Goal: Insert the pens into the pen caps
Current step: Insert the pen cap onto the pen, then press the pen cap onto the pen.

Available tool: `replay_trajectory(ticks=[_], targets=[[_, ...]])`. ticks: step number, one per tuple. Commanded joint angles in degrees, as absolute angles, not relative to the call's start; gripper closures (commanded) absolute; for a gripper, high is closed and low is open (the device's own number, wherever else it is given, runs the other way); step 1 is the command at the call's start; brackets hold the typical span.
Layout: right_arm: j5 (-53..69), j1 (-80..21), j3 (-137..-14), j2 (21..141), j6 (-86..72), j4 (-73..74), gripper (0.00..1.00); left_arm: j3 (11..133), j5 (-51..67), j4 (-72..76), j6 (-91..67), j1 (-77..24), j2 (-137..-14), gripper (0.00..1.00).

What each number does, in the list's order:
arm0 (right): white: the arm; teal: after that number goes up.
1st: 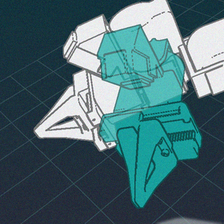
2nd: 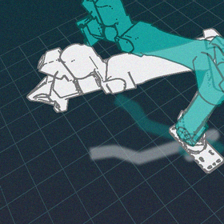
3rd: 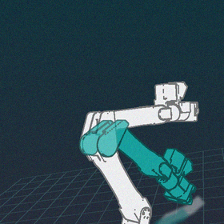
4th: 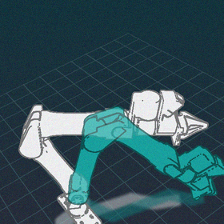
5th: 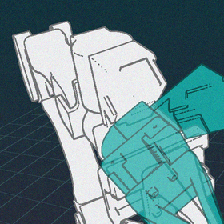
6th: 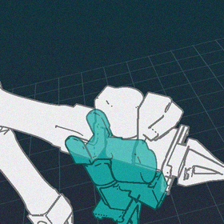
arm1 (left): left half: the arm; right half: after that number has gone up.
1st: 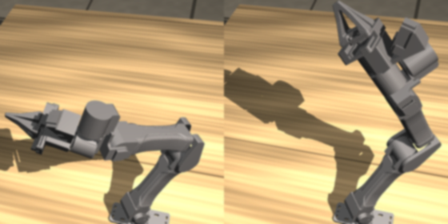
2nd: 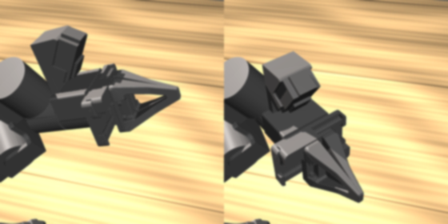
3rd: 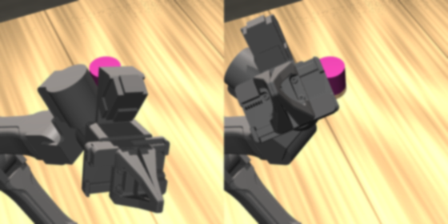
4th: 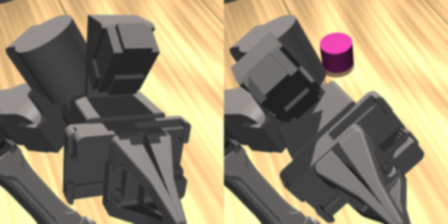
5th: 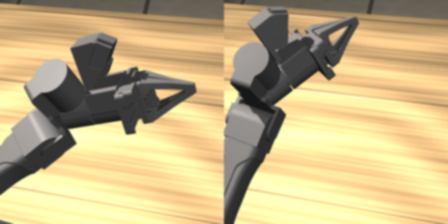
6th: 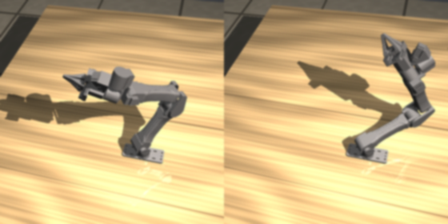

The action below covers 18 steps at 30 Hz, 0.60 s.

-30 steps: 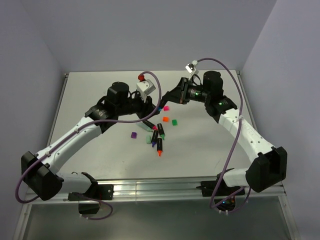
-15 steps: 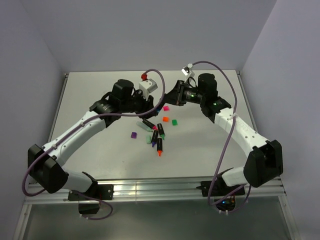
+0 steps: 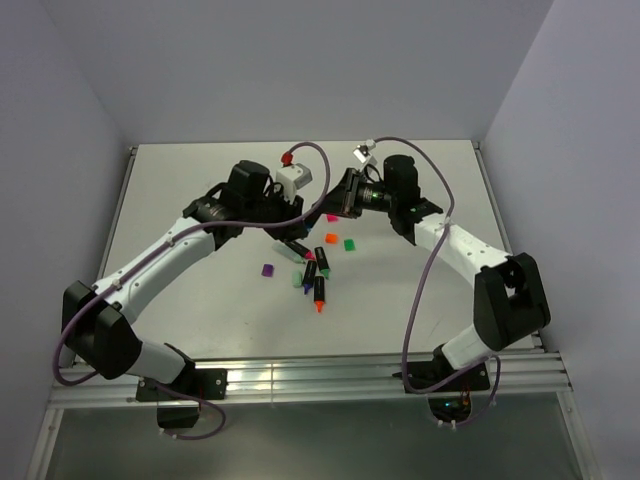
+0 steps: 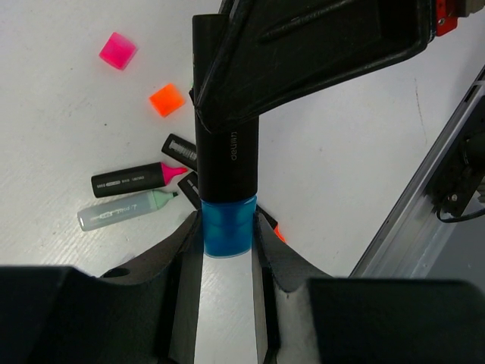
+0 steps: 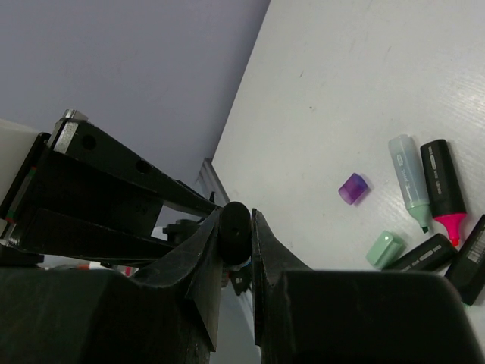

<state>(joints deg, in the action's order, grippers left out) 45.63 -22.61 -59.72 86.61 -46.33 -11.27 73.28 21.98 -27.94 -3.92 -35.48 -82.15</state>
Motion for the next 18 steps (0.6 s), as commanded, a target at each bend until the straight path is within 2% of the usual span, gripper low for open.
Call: replay_trajectory(ticks=[1, 8, 18], targets=[[51.41, -24.61, -58.45, 88.5, -49.21, -11.86, 1.0, 78.04, 23.12, -17.31, -4.39, -35.42, -80.42, 1.0], [54.31, -24.78, -56.69, 92.02, -55.1, -17.4, 1.0, 78.92, 21.53, -19.51, -4.83, -35.42, -81.91, 1.0], [56.25, -24.79, -56.34, 97.38, -59.76, -19.77, 1.0, 88.33, 21.35, -31.81, -4.13, -34.98, -90.96, 1.0]])
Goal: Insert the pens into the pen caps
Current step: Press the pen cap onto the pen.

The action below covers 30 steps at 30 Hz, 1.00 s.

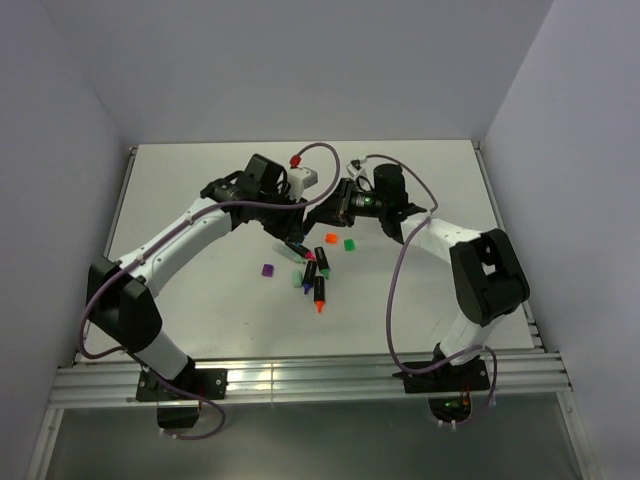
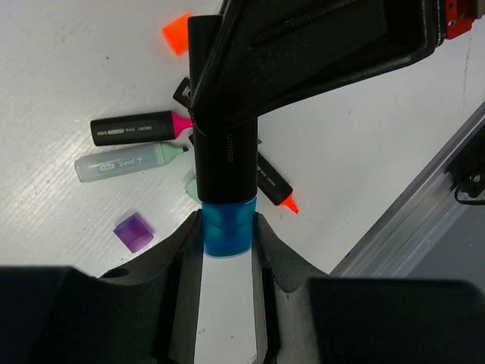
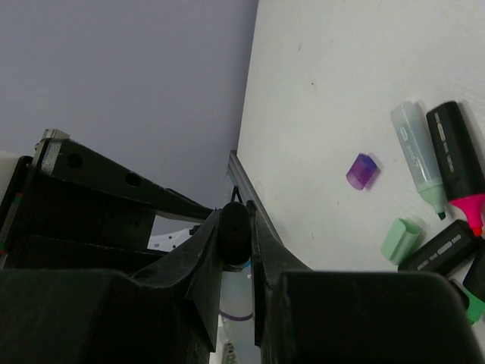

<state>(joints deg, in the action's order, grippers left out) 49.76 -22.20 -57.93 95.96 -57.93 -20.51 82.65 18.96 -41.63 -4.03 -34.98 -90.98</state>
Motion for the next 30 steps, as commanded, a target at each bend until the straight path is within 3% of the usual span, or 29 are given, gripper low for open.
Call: replay_trajectory(ticks=[1, 10, 20, 30], targets=[[56.25, -24.79, -56.34, 97.47, -59.77, -19.78, 1.0, 88.07, 21.36, -31.56, -3.96, -34.98, -90.88, 1.0], [56.86, -24.17, -55.99, 100.19, -63.63, -20.21, 1.0, 89.56, 20.3, -33.13, -3.16, -34.89, -92.02, 0.98], [57.39, -23.2, -55.46, 101.16, -68.29, -21.88, 1.0, 90.96, 19.51, -33.48, -3.08, -34.81, -92.99, 0.68], [58.09, -21.62, -54.32, 101.6, -72.15, -25.04, 1.0, 92.63, 18.19, -32.34, -2.73, -33.93, -92.46, 0.49]])
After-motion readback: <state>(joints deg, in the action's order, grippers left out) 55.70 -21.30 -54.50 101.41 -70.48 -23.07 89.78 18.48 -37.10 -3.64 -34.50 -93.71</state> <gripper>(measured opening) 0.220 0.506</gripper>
